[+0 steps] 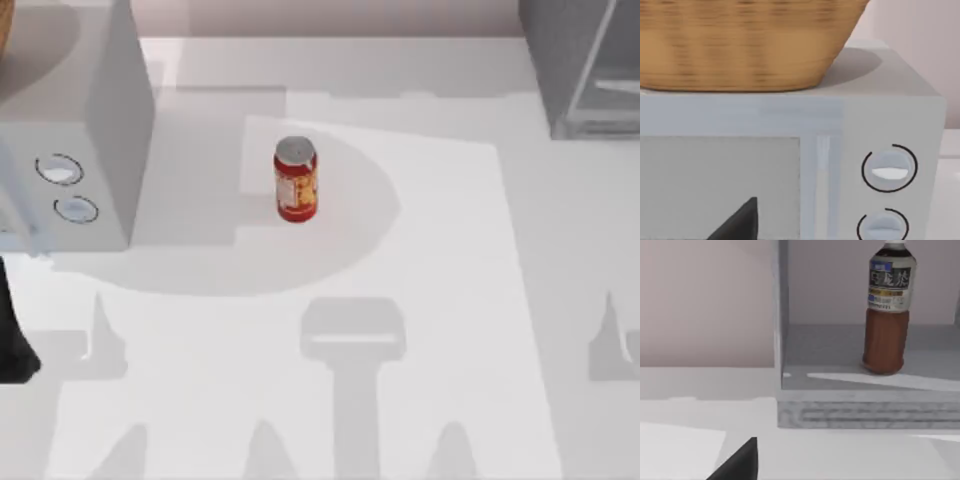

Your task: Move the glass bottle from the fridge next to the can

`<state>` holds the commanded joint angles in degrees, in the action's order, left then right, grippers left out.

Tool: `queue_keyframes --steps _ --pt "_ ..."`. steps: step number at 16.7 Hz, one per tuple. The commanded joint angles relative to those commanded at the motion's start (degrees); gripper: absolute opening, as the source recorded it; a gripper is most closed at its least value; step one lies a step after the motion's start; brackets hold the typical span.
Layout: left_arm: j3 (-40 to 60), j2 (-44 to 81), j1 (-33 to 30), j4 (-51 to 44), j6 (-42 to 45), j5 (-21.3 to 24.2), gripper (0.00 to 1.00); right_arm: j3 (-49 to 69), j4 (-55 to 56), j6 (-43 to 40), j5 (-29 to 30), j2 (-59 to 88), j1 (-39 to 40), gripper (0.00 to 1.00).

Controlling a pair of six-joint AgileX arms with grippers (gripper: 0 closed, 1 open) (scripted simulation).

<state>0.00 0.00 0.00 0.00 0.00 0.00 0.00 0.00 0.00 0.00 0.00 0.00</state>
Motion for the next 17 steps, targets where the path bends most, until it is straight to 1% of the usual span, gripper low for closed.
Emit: queue_keyframes --steps 4,8,12,17 --pt "0.0 0.0 0.0 0.0 0.0 0.0 1.0 1.34 1.36 0.04 -0.16 1.76 -0.27 1.0" --pt "0.0 0.0 0.0 0.0 0.0 0.0 1.0 8.5 8.66 0.29 -1.26 12.64 -1.61 1.0" --pt "0.0 0.0 0.0 0.0 0.0 0.0 1.0 19.24 19.62 0.65 -3.08 33.1 -3.58 1.0" --pt "0.0 0.0 0.0 0.0 0.0 0.0 1.0 34.43 35.12 0.97 -5.6 67.02 -6.51 1.0"
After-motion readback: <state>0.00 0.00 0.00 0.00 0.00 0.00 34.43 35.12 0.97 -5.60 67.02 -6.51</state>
